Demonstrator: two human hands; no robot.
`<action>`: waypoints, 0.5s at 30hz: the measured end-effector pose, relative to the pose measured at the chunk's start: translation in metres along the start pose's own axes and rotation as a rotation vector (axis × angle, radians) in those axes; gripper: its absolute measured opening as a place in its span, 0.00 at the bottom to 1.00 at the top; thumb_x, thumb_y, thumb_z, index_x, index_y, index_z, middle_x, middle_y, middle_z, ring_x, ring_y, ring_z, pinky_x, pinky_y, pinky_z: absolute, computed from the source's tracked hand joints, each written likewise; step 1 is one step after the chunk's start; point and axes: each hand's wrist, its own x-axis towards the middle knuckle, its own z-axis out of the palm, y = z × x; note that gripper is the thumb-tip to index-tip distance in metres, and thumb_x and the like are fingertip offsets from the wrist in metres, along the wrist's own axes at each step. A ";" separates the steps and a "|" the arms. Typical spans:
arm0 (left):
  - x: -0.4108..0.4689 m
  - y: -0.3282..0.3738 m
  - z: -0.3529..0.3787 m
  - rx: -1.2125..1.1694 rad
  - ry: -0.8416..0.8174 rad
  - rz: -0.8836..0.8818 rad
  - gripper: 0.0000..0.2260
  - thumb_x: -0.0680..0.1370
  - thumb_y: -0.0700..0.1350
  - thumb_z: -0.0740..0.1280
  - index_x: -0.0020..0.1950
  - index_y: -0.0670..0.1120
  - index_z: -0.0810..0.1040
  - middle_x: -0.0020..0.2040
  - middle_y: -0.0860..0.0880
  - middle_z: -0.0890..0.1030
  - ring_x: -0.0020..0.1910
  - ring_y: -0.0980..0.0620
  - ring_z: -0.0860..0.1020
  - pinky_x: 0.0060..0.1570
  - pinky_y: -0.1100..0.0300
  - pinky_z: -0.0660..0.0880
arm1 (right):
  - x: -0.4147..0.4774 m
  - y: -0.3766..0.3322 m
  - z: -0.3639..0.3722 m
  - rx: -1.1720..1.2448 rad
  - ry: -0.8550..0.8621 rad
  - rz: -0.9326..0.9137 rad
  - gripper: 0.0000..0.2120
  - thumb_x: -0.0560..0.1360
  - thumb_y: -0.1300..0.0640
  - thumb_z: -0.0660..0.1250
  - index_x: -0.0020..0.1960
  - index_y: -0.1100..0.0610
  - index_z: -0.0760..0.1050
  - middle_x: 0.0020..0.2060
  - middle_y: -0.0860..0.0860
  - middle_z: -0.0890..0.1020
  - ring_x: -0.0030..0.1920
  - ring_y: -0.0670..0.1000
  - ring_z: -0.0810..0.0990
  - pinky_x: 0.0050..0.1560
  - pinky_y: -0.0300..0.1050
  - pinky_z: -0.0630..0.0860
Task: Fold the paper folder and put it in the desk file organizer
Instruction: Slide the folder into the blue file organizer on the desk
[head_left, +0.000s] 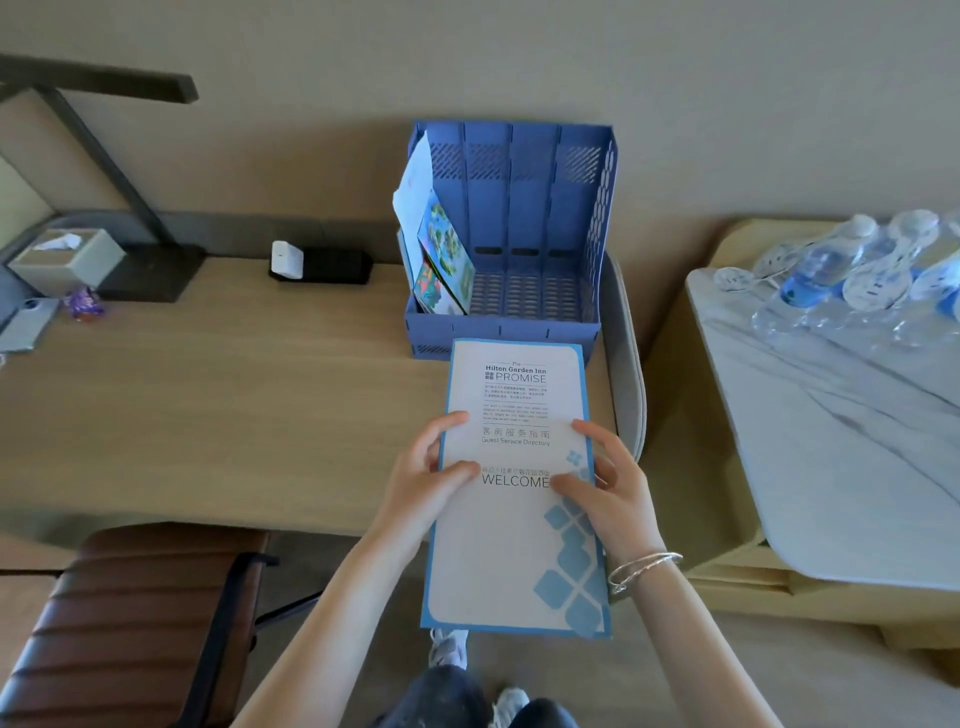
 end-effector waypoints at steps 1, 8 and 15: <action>0.010 0.002 -0.001 -0.001 -0.003 0.000 0.24 0.73 0.34 0.69 0.59 0.61 0.78 0.47 0.50 0.87 0.41 0.53 0.84 0.39 0.63 0.78 | 0.010 -0.001 0.002 -0.006 -0.001 0.002 0.27 0.70 0.71 0.72 0.62 0.49 0.74 0.43 0.46 0.87 0.46 0.56 0.86 0.44 0.52 0.84; 0.095 0.029 -0.014 -0.027 -0.034 0.033 0.24 0.71 0.35 0.70 0.58 0.62 0.78 0.48 0.51 0.87 0.43 0.53 0.85 0.38 0.63 0.78 | 0.090 -0.022 0.025 0.010 0.037 -0.040 0.27 0.69 0.72 0.72 0.62 0.50 0.74 0.47 0.51 0.86 0.46 0.56 0.86 0.45 0.53 0.84; 0.179 0.084 -0.024 0.001 -0.115 0.141 0.24 0.72 0.32 0.68 0.57 0.60 0.78 0.48 0.49 0.87 0.44 0.52 0.83 0.48 0.54 0.79 | 0.167 -0.069 0.045 -0.043 0.068 -0.123 0.27 0.71 0.72 0.71 0.63 0.49 0.73 0.49 0.58 0.84 0.46 0.61 0.85 0.46 0.63 0.83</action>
